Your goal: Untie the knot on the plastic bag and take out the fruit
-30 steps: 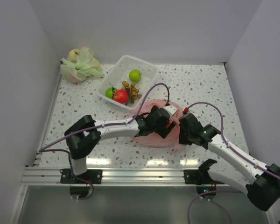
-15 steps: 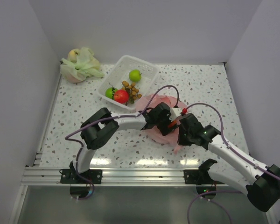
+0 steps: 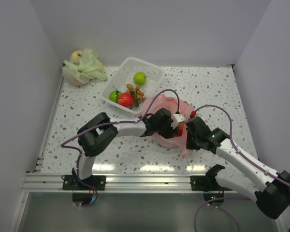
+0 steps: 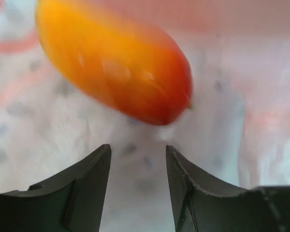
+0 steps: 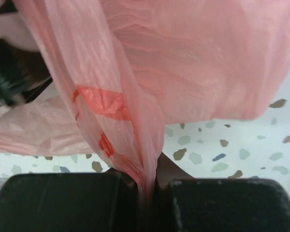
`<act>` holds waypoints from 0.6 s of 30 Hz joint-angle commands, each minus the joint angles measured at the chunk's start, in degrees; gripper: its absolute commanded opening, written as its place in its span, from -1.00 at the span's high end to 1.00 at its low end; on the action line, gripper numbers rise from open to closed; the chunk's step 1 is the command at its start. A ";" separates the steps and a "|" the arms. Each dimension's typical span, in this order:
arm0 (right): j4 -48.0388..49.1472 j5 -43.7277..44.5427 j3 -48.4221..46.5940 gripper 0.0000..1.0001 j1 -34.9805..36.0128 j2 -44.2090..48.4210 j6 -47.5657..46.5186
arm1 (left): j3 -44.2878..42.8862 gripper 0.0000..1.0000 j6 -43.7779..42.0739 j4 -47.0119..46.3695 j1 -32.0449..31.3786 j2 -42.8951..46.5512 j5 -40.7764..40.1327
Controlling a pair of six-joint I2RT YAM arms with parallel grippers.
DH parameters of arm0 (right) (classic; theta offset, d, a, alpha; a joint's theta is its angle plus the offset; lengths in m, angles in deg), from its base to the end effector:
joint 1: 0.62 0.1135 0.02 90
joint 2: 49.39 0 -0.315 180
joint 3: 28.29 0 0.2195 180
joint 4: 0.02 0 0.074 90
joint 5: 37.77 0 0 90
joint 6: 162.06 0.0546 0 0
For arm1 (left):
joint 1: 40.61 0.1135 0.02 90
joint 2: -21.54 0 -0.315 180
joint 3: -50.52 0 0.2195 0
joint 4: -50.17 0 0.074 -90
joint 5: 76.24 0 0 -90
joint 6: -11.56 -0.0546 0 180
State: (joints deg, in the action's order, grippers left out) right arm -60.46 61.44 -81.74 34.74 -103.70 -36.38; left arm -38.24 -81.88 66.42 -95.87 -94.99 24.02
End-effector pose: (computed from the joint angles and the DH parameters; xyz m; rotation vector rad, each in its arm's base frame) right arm 0.1006 0.0607 0.2539 0.0616 2.6342 0.2188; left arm 0.2466 -0.3727 0.2043 1.2650 2.0617 -0.6433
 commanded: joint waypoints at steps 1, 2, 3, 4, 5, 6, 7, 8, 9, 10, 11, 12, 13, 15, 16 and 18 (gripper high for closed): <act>-5.07 8.00 -4.34 0.91 0.16 -0.36 5.60 | 6.78 -0.10 9.57 -2.13 -0.10 5.86 -0.15; -7.34 10.62 -4.78 0.83 0.15 -1.23 6.58 | 8.55 -0.12 11.60 -2.84 -0.11 7.09 -0.59; -8.76 11.78 -6.09 0.60 0.15 -1.77 7.55 | 10.22 -0.21 15.27 -3.63 -0.19 9.37 -1.38; -9.90 12.66 -6.88 0.44 0.15 -2.21 8.34 | 13.02 -0.25 16.96 -3.72 -0.11 10.52 -1.65; -11.39 13.54 -7.93 0.30 0.15 -2.99 7.92 | 14.36 -0.29 18.63 -3.90 -0.19 11.67 -1.74; -11.84 13.55 -8.99 0.17 0.15 -3.18 6.87 | 15.59 -0.36 21.17 -4.16 -0.28 14.20 -2.08; -12.20 12.85 -11.52 -0.04 0.15 -3.26 4.07 | 17.34 -0.39 22.41 -4.16 -0.46 15.53 -2.52; -12.81 12.33 -12.94 -0.16 0.15 -3.18 2.57 | 18.05 -0.44 23.47 -4.16 -0.98 16.85 -3.14; -13.25 11.02 -16.17 -0.25 0.24 -3.09 0.90 | 18.58 -0.53 25.05 -4.16 -1.42 19.30 -4.27; -13.43 9.96 -17.86 -0.48 0.24 -3.18 -2.69 | 19.02 -0.56 25.59 -4.07 -1.77 20.28 -4.81; -14.04 8.82 -19.70 -0.57 0.24 -3.44 -4.29 | 19.11 -0.59 26.03 -3.90 -2.73 21.16 -5.42; -14.57 7.06 -23.20 -0.65 0.33 -4.48 -5.35 | 19.03 -0.64 26.64 -3.46 -3.18 22.47 -6.91; -15.01 6.44 -24.89 -0.74 0.24 -5.19 -6.75 | 18.77 -0.66 26.99 -3.20 -3.97 22.92 -7.70; -15.71 6.17 -28.40 -0.93 0.24 -7.91 -7.29 | 18.94 -0.72 28.57 -3.28 -4.24 24.06 -10.07; -15.72 6.52 -29.12 -0.97 0.24 -8.97 -7.29 | 19.11 -0.75 29.10 -3.46 -4.24 24.33 -10.09; -15.19 8.70 -29.83 -0.97 0.15 -10.99 -7.21 | 19.03 -0.80 30.68 -3.55 -4.24 24.42 -13.50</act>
State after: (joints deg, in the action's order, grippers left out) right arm -73.68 69.18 -109.95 34.74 -111.61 -40.99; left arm -19.09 -55.52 64.71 -100.33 -72.22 16.09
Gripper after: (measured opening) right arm 0.984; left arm 0.886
